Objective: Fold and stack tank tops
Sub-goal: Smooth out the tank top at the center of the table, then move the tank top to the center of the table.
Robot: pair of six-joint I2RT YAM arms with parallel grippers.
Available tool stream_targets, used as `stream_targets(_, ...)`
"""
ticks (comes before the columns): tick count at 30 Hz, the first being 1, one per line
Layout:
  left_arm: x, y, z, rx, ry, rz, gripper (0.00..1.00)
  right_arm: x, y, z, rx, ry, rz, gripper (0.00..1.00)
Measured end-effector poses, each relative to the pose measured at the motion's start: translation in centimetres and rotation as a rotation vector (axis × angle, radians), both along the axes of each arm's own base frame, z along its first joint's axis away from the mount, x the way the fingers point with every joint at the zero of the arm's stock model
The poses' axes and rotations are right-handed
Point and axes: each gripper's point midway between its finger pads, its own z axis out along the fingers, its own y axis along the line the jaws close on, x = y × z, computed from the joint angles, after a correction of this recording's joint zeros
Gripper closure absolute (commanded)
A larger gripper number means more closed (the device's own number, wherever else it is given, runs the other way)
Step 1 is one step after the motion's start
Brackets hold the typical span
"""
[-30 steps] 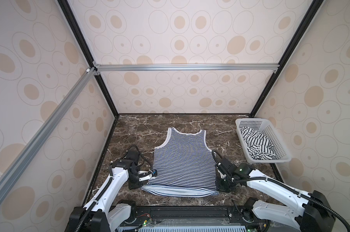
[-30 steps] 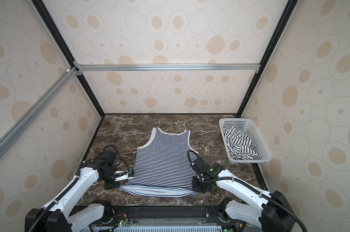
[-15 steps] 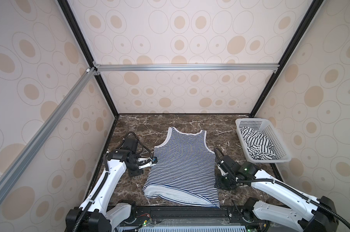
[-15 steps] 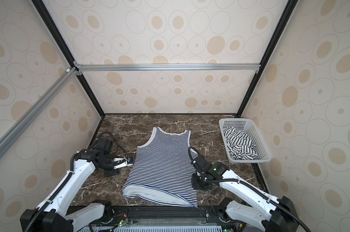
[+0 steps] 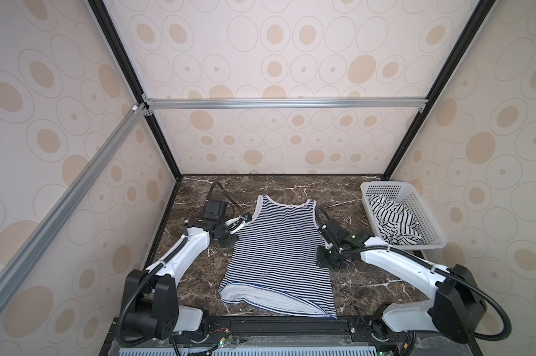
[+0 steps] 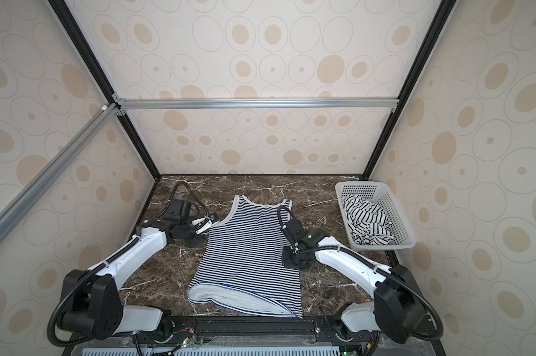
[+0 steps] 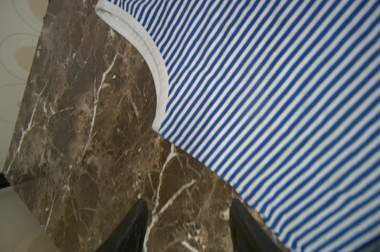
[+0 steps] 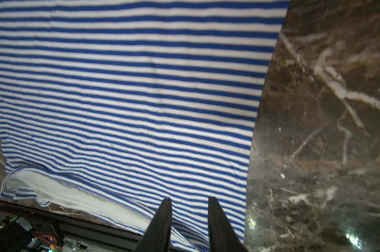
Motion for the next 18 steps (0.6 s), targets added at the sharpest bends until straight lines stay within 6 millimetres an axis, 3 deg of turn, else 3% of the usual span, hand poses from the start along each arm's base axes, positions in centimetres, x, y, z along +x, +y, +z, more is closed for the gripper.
stream_targets(3, 2.5, -1.8, -1.9, -0.02, 0.02, 0.019, 0.42, 2.6, 0.6, -1.4, 0.011, 0.019, -0.018, 0.69)
stream_targets(8, 5.4, -3.5, -4.5, -0.038, 0.039, 0.061, 0.43, 4.8, 1.4, -3.3, 0.02, 0.042, -0.017, 0.69)
stream_targets(18, 6.4, -3.3, -6.7, 0.014, 0.047, 0.095, 0.43, 6.7, 1.6, -6.0, 0.045, 0.085, -0.024, 0.69)
